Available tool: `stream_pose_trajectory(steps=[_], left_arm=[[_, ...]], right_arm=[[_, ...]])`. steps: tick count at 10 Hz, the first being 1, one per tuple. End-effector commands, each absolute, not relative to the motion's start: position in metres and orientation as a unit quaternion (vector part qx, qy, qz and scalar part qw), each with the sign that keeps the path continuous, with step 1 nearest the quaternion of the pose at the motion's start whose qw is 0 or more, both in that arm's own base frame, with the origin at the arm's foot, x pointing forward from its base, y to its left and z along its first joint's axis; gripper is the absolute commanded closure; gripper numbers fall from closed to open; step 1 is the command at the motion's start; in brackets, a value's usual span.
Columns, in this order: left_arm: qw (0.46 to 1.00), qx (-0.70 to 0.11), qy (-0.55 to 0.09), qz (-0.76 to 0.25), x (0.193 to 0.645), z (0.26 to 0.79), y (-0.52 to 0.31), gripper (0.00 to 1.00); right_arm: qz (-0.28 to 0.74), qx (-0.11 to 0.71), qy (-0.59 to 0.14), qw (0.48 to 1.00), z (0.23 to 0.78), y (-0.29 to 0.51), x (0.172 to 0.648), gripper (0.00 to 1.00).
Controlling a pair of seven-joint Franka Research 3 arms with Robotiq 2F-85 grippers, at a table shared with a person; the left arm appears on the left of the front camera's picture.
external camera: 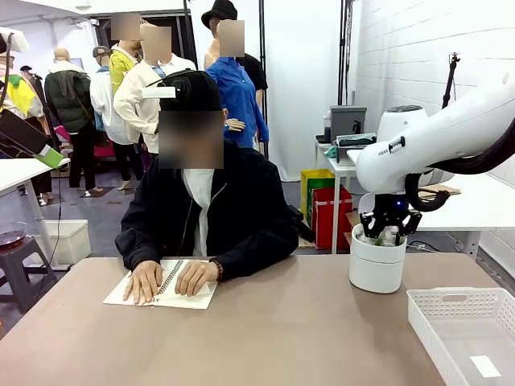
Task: Sort the paper based on its condition.
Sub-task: If a person hands you a paper, place it in the Organizing basket , and if it's crumpled, put it in the Trash can.
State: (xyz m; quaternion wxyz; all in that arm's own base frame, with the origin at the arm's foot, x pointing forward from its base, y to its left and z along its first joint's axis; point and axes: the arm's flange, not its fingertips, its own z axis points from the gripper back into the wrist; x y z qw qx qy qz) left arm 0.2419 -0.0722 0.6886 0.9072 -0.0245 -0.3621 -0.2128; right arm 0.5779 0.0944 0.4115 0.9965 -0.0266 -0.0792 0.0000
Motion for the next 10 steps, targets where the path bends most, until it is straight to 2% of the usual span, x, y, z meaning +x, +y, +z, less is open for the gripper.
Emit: stream_pose_trajectory(steps=[1,6,7,8,9,10], left_arm=[[0.908,-0.020,-0.362,-0.210,0.242,0.689,-0.071,0.00],[0.908,-0.020,-0.362,-0.210,0.242,0.689,-0.071,0.00],[0.908,-0.020,-0.362,-0.210,0.242,0.689,-0.071,0.00],[0.908,-0.020,-0.362,-0.210,0.242,0.689,-0.071,0.00],[0.908,-0.020,-0.362,-0.210,0.242,0.689,-0.071,0.00],[0.908,-0.020,-0.362,-0.210,0.242,0.689,-0.071,0.00]], right_arm=[[-0.008,-0.024,-0.092,0.995,0.421,0.098,0.571,0.00],[0.006,0.005,-0.124,0.992,0.467,0.110,0.557,0.00],[0.024,0.028,-0.110,0.993,0.474,0.116,0.550,0.00],[0.078,0.043,-0.065,0.994,0.471,0.128,0.540,0.00],[0.009,0.001,-0.127,0.992,0.477,0.114,0.560,0.00],[0.009,0.001,-0.127,0.992,0.477,0.114,0.560,0.00]])
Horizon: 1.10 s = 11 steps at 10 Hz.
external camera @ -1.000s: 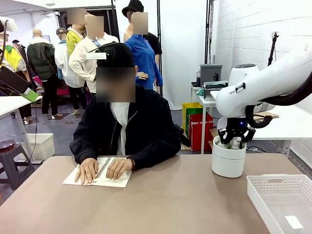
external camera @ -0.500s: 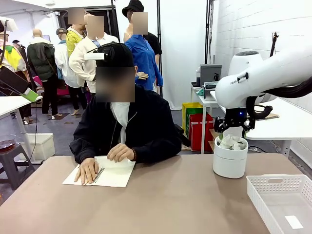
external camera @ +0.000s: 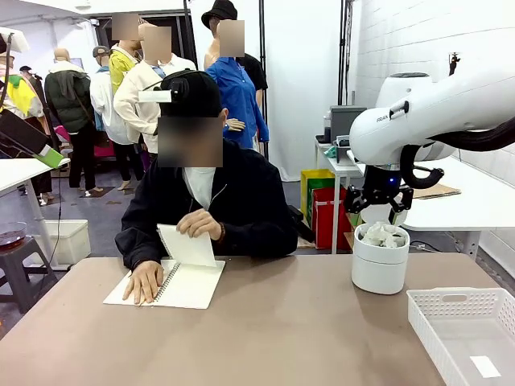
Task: Sort the paper based on its condition.
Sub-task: If a person hands you a paper, place it in the Organizing basket , and if it's crumpled, put it in the Trash can.
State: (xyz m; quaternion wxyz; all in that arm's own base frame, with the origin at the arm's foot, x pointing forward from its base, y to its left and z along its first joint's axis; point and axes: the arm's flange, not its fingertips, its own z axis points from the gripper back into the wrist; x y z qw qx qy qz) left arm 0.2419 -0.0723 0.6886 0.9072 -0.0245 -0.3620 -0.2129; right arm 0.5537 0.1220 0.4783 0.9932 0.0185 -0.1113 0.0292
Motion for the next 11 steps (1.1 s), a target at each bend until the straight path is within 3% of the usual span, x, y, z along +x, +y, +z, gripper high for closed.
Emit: stream_pose_trajectory(steps=[1,8,9,11], left_arm=[[0.908,-0.020,-0.362,-0.210,0.242,0.689,-0.071,0.00],[0.908,-0.020,-0.362,-0.210,0.242,0.689,-0.071,0.00],[0.908,-0.020,-0.362,-0.210,0.242,0.689,-0.071,0.00],[0.908,-0.020,-0.362,-0.210,0.242,0.689,-0.071,0.00]], right_arm=[[0.009,0.001,-0.127,0.992,0.477,0.114,0.560,0.00],[0.019,0.013,-0.119,0.993,0.480,0.111,0.558,0.00],[0.046,0.056,-0.134,0.988,0.506,0.115,0.516,0.00],[0.065,0.065,-0.155,0.984,0.540,0.122,0.476,0.00]])
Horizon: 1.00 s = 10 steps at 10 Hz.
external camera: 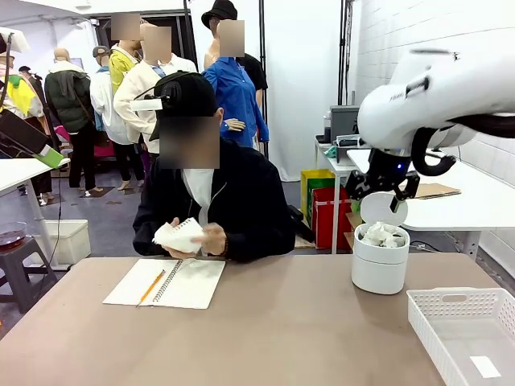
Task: Sort the paper based on its condition.
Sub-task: If a person hands you a paper, place it in the Organizing basket , and if it's crumpled, put it in the Trash can.
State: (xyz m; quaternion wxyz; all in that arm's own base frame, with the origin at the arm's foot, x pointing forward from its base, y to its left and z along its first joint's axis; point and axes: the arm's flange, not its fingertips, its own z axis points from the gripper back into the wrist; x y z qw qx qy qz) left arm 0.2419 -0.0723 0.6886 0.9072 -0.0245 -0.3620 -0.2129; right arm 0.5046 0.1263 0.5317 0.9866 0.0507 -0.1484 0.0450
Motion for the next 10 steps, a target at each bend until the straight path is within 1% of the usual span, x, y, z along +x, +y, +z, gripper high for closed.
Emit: stream_pose_trajectory(steps=[1,3,4,6,8,10], left_arm=[[0.908,-0.020,-0.362,-0.210,0.242,0.689,-0.071,0.00],[0.908,-0.020,-0.362,-0.210,0.242,0.689,-0.071,0.00],[0.908,-0.020,-0.362,-0.210,0.242,0.689,-0.071,0.00],[0.908,-0.020,-0.362,-0.210,0.242,0.689,-0.071,0.00],[0.908,-0.020,-0.362,-0.210,0.242,0.689,-0.071,0.00],[0.908,-0.020,-0.362,-0.210,0.242,0.689,-0.071,0.00]], right_arm=[[0.094,0.093,-0.143,0.981,0.552,0.130,0.465,0.00],[0.154,0.182,-0.149,0.960,0.584,0.139,0.449,0.00],[0.187,0.214,-0.130,0.950,0.601,0.147,0.442,0.00],[0.250,0.246,-0.143,0.925,0.621,0.168,0.437,0.00],[0.328,0.260,-0.179,0.891,0.633,0.189,0.418,0.00],[0.341,0.263,-0.232,0.872,0.646,0.211,0.410,0.00]])
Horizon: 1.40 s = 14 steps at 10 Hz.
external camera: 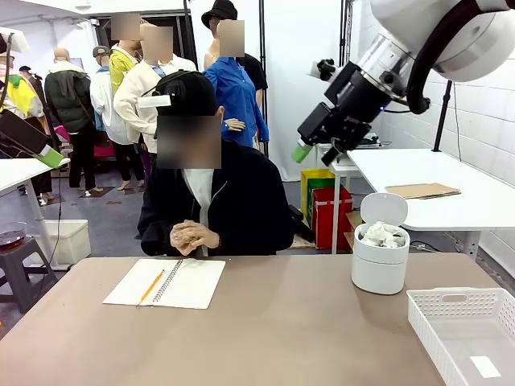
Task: Sort the paper based on its condition.
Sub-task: If a person hands you a paper, place it in the Organizing basket , and if it's crumpled, put it in the Trash can.
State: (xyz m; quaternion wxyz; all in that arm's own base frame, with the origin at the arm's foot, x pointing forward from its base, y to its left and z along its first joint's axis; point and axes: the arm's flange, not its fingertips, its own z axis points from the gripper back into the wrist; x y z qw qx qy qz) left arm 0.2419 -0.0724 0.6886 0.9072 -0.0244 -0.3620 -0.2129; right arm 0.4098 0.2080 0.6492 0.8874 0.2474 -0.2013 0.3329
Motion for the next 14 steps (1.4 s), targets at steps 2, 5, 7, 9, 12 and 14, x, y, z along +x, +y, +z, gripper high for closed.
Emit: stream_pose_trajectory(steps=[2,5,7,9,12,14], left_arm=[[0.908,-0.020,-0.362,-0.210,0.242,0.689,-0.071,0.00],[0.908,-0.020,-0.362,-0.210,0.242,0.689,-0.071,0.00],[0.908,-0.020,-0.362,-0.210,0.242,0.689,-0.071,0.00],[0.908,-0.020,-0.362,-0.210,0.242,0.689,-0.071,0.00],[0.908,-0.020,-0.362,-0.210,0.242,0.689,-0.071,0.00],[0.908,-0.020,-0.362,-0.210,0.242,0.689,-0.071,0.00]], right_arm=[[0.349,0.271,-0.287,0.850,0.652,0.226,0.404,0.00],[0.364,0.266,-0.291,0.844,0.654,0.248,0.412,0.00],[0.365,0.242,-0.293,0.850,0.651,0.250,0.414,0.00],[0.353,0.259,-0.284,0.853,0.659,0.249,0.407,0.00],[0.353,0.259,-0.284,0.853,0.659,0.249,0.407,0.00],[0.353,0.259,-0.284,0.853,0.659,0.249,0.407,0.00]])
